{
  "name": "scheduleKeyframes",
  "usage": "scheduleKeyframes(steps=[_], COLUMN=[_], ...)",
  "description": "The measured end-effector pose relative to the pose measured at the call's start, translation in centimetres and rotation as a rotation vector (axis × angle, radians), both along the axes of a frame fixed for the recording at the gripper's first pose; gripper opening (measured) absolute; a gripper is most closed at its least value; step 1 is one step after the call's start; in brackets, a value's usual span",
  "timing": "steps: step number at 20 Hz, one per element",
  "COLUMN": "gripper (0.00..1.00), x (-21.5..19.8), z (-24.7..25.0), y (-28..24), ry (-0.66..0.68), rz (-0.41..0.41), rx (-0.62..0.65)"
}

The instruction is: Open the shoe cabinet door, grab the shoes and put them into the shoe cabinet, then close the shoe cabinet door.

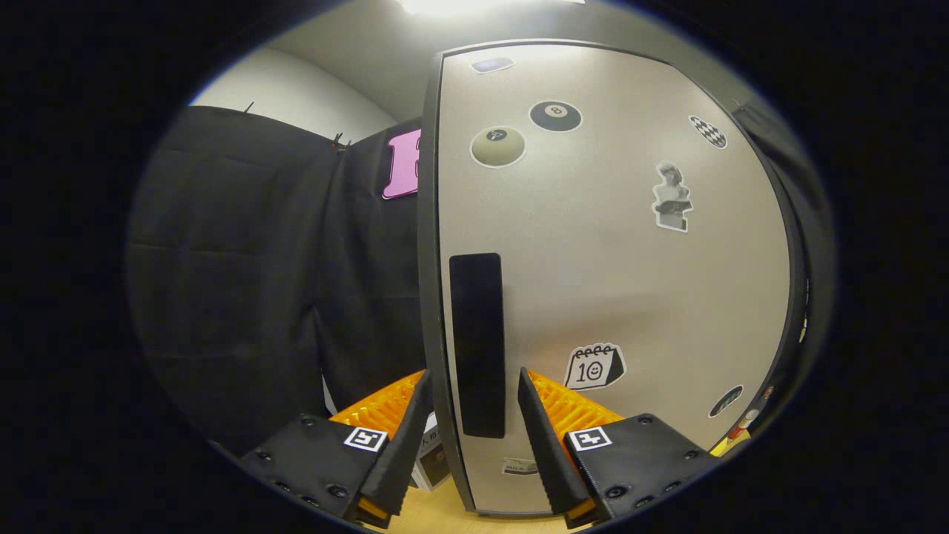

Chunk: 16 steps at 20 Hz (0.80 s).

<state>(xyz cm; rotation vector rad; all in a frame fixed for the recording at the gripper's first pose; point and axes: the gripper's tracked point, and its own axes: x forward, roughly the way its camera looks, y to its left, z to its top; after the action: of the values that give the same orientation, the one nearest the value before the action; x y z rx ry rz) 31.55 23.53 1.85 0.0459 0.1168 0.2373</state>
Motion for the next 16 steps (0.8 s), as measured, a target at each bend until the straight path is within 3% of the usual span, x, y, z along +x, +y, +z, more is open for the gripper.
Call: scheduleKeyframes(steps=[5,6,9,10,13,16], gripper=[0.57,0.50,0.30,0.30,0.16,0.16], x=[1.0,1.2,0.9,0.8,0.2,-1.1], z=[-0.9,-1.1,-1.0,-0.9,-1.0,-0.8], y=[0.2,-0.6,-0.4,-0.4,-0.4,-0.7], ry=[0.044,0.032,0.025,0.028,0.020,0.023], rz=[-0.032,-0.074,-0.048,-0.034,0.020,0.085], rx=[0.003,-0.029,-0.031,-0.026,-0.051,-0.037])
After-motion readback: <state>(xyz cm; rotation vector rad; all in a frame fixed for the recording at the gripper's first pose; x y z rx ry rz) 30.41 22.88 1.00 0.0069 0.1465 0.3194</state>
